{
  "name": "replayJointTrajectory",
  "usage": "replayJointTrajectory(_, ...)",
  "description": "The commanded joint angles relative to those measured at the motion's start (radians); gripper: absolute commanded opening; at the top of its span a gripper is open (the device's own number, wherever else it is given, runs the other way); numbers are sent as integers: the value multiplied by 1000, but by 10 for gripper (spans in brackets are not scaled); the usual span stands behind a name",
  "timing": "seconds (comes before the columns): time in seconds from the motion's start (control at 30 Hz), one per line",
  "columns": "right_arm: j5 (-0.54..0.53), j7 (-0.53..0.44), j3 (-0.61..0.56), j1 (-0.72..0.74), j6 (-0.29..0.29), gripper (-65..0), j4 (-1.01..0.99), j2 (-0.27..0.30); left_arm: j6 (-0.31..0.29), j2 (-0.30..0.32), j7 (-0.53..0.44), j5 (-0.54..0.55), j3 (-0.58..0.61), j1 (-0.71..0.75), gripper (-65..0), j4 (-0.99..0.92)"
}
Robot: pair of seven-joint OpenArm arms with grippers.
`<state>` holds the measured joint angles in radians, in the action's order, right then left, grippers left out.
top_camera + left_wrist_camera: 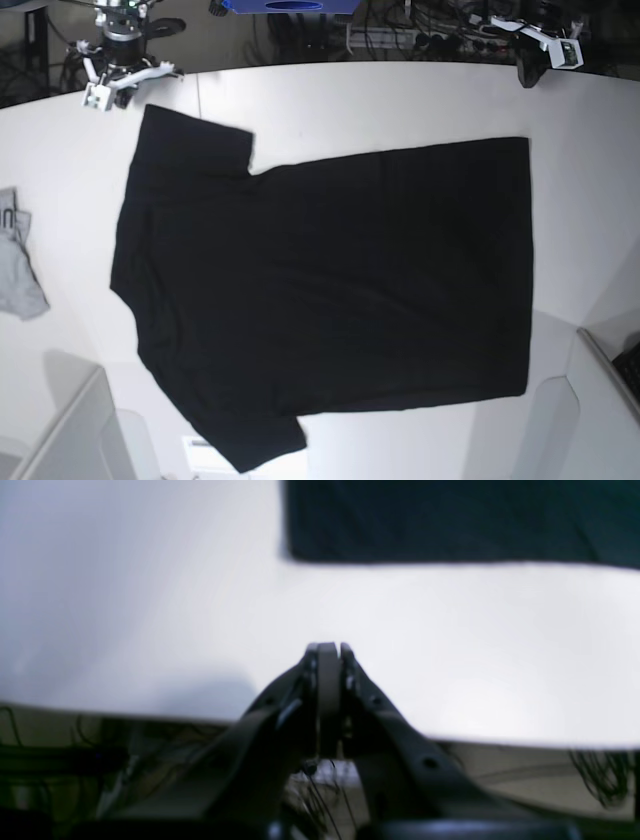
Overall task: Fold the T-shirt properly
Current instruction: 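Move both grippers down to the shirt's shoulder corners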
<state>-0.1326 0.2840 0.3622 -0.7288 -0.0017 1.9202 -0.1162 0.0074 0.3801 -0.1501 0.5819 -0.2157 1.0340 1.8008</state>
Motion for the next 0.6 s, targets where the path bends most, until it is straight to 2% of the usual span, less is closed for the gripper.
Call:
replayJointTrajectory(0.0,-45,8,5,8,2,-650,34,6,-2,-8,-24,3,-14,10,-650,15)
replayJointTrajectory(0.13,-281,131,5,65,2,-650,48,65,-2,-48,-18,5,-43,-13,-650,15)
replayJointTrajectory(0.23,-453,163,5,85,2,-650,42,99,-2,-53,51,8,-78,-17,-650,24)
replayJointTrajectory(0.27,-497,163,5,85,2,-608,42,111,-2,-53,68,19,-90,-25,-650,24)
replayJointTrajectory(0.37,-588,163,5,91,2,-375,40,138,-2,-53,122,123,-130,-54,-650,14)
replayJointTrajectory(0.4,-611,163,5,96,2,-308,38,148,-2,-53,152,172,-161,-59,-609,14)
replayJointTrajectory(0.43,-631,163,5,96,2,-266,31,157,-2,-53,183,223,-192,-65,-536,14)
replayJointTrajectory(0.5,-654,163,5,110,2,-249,8,171,-5,-53,246,304,-248,-87,-418,15)
replayJointTrajectory(0.57,-658,163,5,125,2,-254,-28,180,-34,-53,309,344,-294,-111,-372,14)
